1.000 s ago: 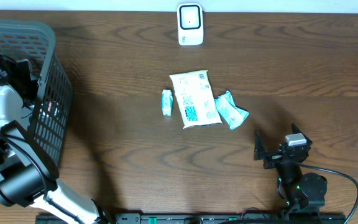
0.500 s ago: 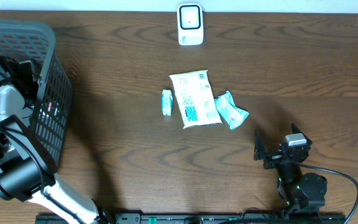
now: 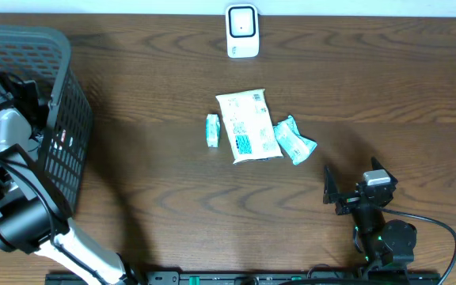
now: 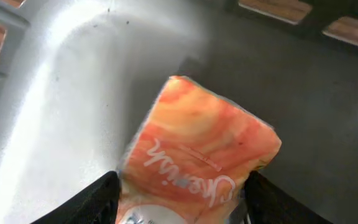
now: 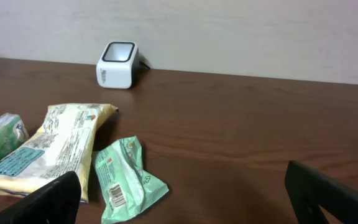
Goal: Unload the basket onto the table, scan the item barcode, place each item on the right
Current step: 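Grasp the orange Kleenex tissue pack in the basket with the left gripper, then lift the orange tissue pack out and drop it on the table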
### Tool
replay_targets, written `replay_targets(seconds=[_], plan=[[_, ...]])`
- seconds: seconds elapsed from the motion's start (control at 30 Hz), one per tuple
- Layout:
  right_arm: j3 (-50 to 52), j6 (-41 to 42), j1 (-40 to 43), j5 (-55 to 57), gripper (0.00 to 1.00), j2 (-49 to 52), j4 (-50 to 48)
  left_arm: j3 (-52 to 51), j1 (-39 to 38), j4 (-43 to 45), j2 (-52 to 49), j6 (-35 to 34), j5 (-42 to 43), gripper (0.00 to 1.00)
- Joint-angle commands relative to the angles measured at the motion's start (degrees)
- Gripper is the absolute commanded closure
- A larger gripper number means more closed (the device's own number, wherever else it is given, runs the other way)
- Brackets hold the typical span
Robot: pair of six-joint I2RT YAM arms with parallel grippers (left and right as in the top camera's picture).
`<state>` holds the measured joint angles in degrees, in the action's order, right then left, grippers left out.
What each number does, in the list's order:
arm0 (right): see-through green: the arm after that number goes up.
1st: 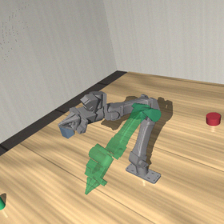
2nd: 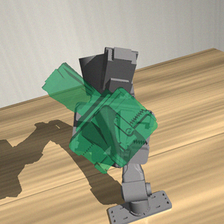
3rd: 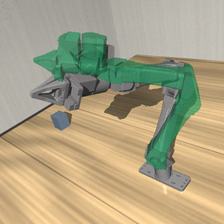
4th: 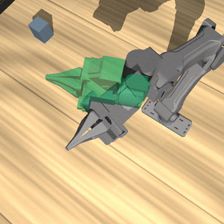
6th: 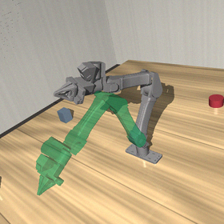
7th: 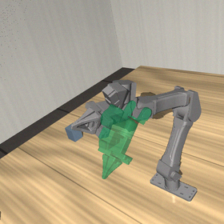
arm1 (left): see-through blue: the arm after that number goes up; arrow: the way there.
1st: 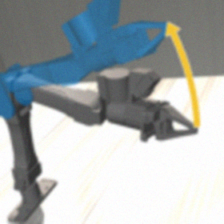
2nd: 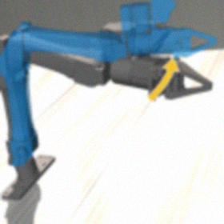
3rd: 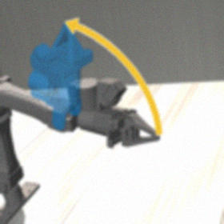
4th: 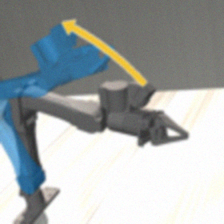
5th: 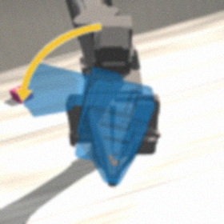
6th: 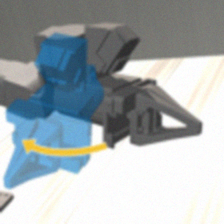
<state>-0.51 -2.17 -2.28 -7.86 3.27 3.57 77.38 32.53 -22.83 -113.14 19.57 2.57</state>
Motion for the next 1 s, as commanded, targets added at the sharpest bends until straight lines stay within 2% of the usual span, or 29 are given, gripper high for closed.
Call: replay_targets(seconds=[0.0,0.1,0.17,0.23,0.37,0.63,0.87,0.97], plan=[[0.20,-0.70,-0.33,0.24,0.01,-0.26,0.07,-0.42,0.24,-0.17,-3.13,0.33,-1.53,0.37],[0.20,-0.68,-0.35,0.24,0.01,-0.26,0.07,-0.39,0.24,0.04,-3.13,0.33,-1.60,0.38],[0.20,-0.70,-0.33,0.24,0.01,-0.26,0.07,-0.39,0.24,0.22,-3.13,0.33,-1.60,0.44],[0.20,-0.70,-0.33,0.24,0.01,-0.26,0.07,-0.39,0.24,0.26,-3.13,0.33,-1.60,0.55],[0.20,-0.70,-0.33,0.24,0.01,-0.26,0.07,-0.24,0.24,0.22,-2.91,0.31,-1.77,0.65],[0.20,-0.70,-0.33,0.24,0.01,-0.26,0.07,-0.09,0.24,0.26,1.86,-0.48,-1.75,0.67],[0.20,-0.70,-0.33,0.24,0.01,-0.26,0.07,-0.02,0.24,0.22,11.87,-6.86,-1.75,0.69],[0.20,-0.70,-0.33,0.24,0.01,-0.26,0.07,-0.02,0.24,0.20,16.76,-7.54,-1.75,0.69]])
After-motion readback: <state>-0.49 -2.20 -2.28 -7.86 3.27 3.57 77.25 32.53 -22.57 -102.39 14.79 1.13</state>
